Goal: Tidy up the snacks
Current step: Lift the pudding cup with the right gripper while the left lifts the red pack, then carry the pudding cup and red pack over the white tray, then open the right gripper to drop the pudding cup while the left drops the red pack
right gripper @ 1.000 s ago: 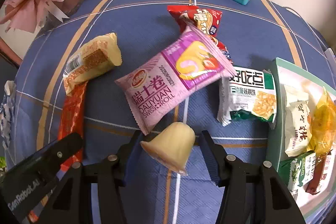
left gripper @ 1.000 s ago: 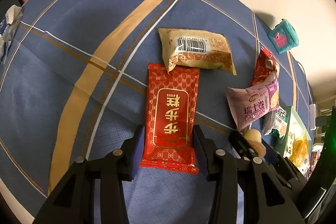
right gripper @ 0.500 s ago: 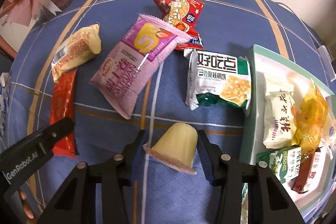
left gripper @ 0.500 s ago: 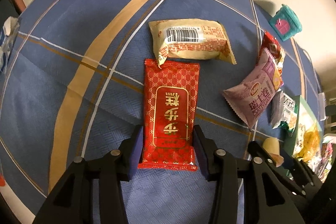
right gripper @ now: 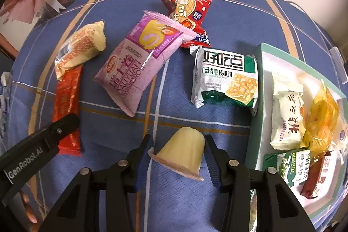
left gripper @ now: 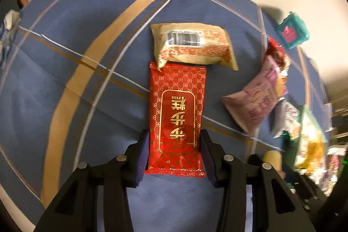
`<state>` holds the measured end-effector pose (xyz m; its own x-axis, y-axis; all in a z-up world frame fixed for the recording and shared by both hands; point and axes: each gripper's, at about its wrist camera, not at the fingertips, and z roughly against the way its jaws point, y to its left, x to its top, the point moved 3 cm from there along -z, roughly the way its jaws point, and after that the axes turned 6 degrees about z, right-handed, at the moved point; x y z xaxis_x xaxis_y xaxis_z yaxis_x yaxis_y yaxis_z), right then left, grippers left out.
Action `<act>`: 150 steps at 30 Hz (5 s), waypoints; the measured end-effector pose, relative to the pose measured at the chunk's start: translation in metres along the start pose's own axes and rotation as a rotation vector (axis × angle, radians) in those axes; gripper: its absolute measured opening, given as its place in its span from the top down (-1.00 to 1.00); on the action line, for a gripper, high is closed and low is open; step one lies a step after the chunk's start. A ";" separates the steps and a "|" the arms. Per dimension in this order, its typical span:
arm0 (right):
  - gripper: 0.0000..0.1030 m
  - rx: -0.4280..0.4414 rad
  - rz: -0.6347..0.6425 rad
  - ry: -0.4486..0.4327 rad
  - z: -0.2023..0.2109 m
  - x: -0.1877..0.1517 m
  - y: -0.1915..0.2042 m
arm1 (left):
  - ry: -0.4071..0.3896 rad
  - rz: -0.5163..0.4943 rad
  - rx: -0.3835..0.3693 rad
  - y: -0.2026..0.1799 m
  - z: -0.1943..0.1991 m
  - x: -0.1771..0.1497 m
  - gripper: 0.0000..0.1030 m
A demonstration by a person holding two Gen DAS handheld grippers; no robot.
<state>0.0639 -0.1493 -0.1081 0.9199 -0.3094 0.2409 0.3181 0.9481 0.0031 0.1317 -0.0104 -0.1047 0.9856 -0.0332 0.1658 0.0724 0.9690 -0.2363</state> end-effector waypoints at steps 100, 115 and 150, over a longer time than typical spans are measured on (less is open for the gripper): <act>0.03 0.083 -0.235 -0.089 0.108 -0.007 -0.102 | -0.174 -0.151 -0.062 -0.086 0.084 -0.018 0.10; 0.03 -0.044 -0.519 -0.142 0.135 -0.036 -0.244 | -0.153 -0.355 -0.132 -0.185 0.081 -0.071 0.10; 0.03 -0.046 -0.519 -0.159 0.084 -0.022 -0.286 | -0.088 -0.498 -0.120 -0.255 -0.005 -0.086 0.09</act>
<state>-0.0663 -0.4072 -0.0328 0.5944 -0.7175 0.3632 0.7342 0.6684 0.1189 0.0290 -0.2555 -0.0638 0.8109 -0.4578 0.3645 0.5517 0.8059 -0.2150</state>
